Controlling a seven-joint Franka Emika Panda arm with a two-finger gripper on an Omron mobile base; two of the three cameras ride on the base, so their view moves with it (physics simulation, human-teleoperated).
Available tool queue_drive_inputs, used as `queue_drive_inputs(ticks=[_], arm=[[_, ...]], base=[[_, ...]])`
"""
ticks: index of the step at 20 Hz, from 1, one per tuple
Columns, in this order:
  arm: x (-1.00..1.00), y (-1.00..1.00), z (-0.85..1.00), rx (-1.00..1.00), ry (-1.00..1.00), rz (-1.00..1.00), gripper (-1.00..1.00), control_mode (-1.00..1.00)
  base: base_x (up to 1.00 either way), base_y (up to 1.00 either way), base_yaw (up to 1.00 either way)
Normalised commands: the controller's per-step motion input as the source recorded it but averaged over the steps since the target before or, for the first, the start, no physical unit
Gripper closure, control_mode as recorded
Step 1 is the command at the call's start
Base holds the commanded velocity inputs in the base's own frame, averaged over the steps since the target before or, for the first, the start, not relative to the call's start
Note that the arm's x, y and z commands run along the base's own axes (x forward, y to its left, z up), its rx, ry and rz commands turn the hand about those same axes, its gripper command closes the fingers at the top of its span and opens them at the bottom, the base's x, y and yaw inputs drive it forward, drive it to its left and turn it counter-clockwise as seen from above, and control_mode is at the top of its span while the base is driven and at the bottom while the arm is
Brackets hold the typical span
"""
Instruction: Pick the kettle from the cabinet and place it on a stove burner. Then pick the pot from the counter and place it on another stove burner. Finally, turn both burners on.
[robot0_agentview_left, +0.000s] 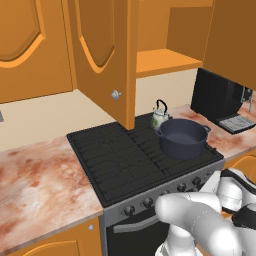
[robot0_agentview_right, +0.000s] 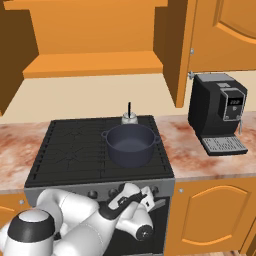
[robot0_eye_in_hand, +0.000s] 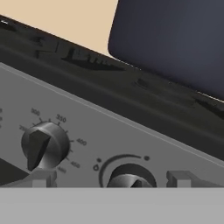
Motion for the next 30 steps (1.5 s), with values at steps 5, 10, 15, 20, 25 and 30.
queue_drive_inputs(ticks=[5,10,15,20,25,30], arm=[[0.06,0.0,-0.05,0.0,-0.01,0.0,-1.0,-1.0],[0.11,-0.01,0.0,0.0,-0.01,0.0,-1.0,-1.0],[0.13,-0.04,0.0,0.0,-0.01,0.0,-1.0,-1.0],[0.1,-0.03,-0.03,0.0,0.0,0.0,-1.0,-1.0],[0.09,-0.04,-0.07,0.0,0.0,0.0,-1.0,-1.0],[0.07,-0.07,-0.13,0.0,-0.01,0.0,-1.0,-1.0]], base=[[0.0,0.0,0.0],[0.0,0.0,0.0],[0.0,0.0,0.0],[0.0,0.0,0.0],[0.0,0.0,0.0],[0.0,0.0,0.0]])
